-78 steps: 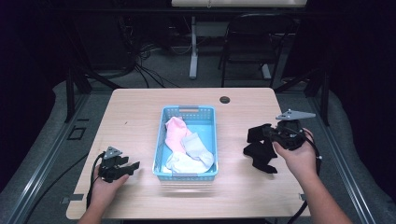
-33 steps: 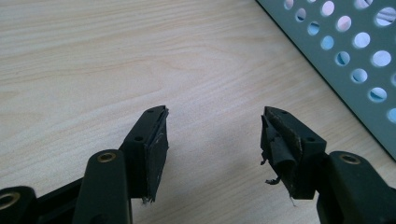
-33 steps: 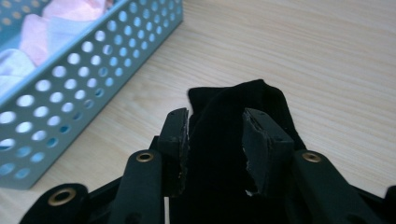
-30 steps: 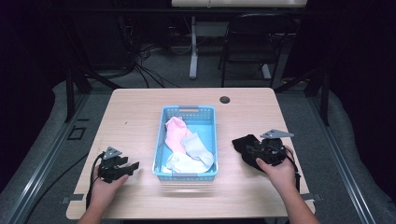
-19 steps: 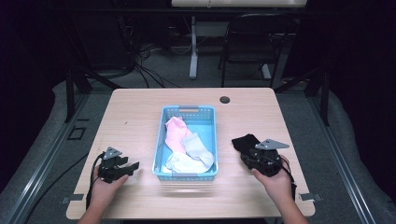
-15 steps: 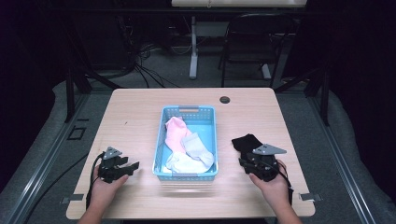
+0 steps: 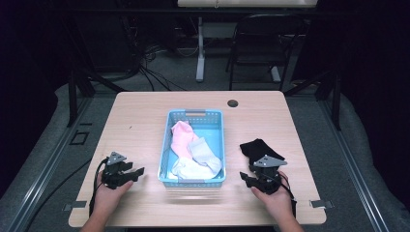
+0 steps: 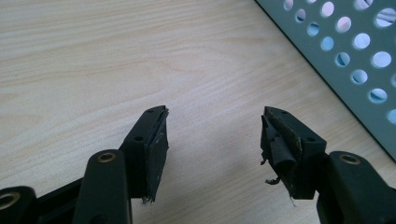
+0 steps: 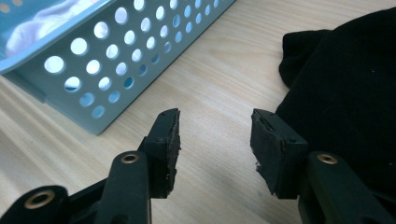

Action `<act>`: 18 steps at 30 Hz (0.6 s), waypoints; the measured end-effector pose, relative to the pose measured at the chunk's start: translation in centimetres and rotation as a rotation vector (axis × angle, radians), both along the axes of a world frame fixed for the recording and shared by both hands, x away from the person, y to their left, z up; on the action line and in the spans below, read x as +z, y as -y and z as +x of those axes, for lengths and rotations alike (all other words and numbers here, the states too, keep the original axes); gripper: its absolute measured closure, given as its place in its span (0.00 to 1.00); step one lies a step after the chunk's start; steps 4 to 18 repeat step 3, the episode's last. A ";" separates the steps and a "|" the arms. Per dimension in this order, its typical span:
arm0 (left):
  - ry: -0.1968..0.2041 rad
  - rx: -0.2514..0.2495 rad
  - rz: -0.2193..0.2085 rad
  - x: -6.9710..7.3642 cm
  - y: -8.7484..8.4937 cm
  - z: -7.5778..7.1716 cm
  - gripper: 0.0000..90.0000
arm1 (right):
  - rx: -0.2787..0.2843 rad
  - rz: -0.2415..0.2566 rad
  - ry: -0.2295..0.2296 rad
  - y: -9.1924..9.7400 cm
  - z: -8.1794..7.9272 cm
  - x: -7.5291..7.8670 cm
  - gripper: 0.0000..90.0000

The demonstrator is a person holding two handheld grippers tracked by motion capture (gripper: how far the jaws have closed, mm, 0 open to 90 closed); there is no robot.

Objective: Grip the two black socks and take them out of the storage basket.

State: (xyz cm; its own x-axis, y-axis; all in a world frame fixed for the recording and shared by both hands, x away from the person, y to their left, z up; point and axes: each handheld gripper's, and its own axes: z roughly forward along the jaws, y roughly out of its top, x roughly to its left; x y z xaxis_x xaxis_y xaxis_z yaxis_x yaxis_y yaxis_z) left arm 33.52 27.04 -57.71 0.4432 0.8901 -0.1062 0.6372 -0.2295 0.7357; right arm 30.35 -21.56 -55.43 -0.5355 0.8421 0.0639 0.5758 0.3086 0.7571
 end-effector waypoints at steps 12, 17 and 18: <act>-0.002 -0.003 0.003 0.1 0.0 0.0 0.46 | -0.018 -0.006 0.023 0.1 0.1 0.2 0.51; -0.002 -0.003 0.003 0.1 0.0 0.0 0.46 | -0.018 -0.006 0.023 0.1 0.1 0.2 0.51; -0.002 -0.003 0.003 0.1 0.0 0.0 0.46 | -0.018 -0.006 0.023 0.1 0.1 0.2 0.51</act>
